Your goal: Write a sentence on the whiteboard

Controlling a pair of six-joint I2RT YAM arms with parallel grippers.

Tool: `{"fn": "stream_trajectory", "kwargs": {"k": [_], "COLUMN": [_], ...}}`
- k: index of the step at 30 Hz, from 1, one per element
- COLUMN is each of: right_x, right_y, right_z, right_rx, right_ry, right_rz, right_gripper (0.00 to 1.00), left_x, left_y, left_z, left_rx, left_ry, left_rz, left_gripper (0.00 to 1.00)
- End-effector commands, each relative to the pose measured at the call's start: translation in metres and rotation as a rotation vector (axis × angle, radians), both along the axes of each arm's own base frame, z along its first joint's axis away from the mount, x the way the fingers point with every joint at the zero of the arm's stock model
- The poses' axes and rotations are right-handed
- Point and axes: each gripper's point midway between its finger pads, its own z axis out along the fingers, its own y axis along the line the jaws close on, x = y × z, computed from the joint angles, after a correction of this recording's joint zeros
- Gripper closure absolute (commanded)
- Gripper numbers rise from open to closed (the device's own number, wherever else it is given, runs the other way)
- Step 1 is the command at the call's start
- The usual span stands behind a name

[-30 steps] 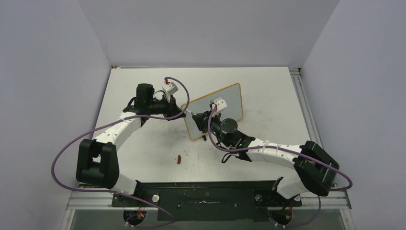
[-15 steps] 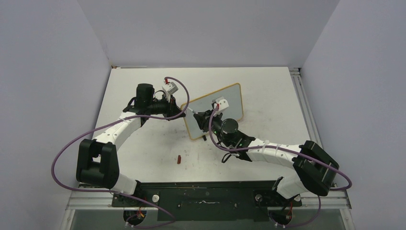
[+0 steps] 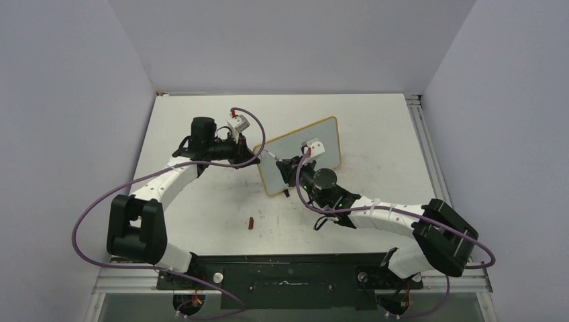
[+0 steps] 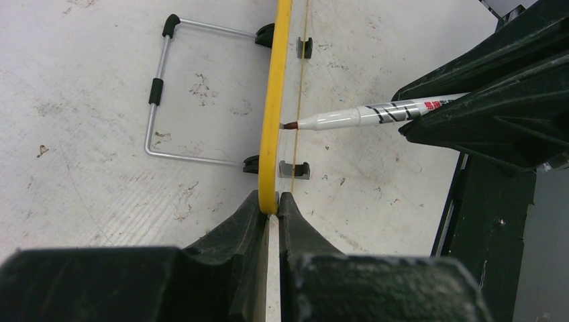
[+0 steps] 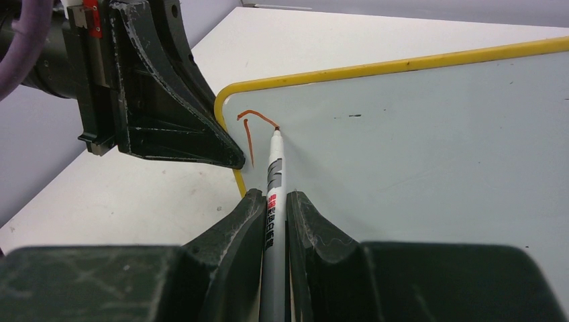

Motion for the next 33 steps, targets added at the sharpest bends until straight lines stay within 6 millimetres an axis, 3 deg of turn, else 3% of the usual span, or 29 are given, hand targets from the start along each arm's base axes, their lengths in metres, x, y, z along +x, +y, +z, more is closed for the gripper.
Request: {"fn": "stream_trajectory", "kwargs": {"k": [1,15,33], "right_x": [-0.002,-0.003,-0.003], "right_y": [0.008,0.019,-0.015], "right_z": [0.012,0.009,-0.017], "right_rx": [0.039,0.034,0.007], "right_ry": [-0.036,-0.032,0.018], "right_rz": [0.047,0.065,-0.058], "right_gripper": [0.95,0.95,0.95], "left_x": [-0.001,0.0,-0.001], "left_y": [-0.004,-0.003,-0.003], "left_z": [0.012,0.012,0.012], "left_rx": [0.012,0.015,0.017], "left_ry": [-0.043,-0.043,-0.042], "left_rz": [-0.026,-0.024,-0.024], "left_gripper": [1.0,1.0,1.0]}}
